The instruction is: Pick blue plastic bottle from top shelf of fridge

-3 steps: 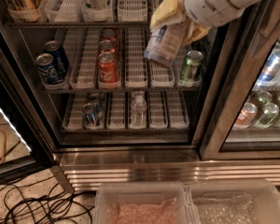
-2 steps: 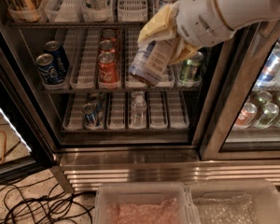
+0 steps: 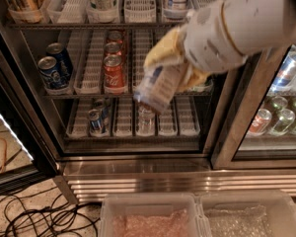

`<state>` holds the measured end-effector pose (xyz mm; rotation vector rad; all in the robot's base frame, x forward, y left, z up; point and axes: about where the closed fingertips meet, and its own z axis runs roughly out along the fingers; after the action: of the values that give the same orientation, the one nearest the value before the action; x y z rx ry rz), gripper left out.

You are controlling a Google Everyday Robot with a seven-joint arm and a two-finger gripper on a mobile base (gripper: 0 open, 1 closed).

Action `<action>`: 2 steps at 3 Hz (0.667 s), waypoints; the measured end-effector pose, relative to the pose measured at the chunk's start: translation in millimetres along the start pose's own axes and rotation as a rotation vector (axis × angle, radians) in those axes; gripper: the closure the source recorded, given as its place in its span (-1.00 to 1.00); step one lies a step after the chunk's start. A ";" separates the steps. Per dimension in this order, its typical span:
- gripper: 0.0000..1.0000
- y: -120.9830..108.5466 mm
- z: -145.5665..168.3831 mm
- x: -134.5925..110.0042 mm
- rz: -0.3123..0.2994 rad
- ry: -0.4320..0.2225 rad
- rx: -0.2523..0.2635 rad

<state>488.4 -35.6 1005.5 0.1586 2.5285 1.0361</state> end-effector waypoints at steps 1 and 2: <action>1.00 -22.0 8.1 43.0 0.098 0.070 0.028; 1.00 -24.6 10.6 44.1 0.098 0.070 0.028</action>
Offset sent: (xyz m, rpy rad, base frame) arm -0.1245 -0.0076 -0.1152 0.0112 0.4701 -0.0857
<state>453.6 -35.3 967.4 0.2613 2.6228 1.0607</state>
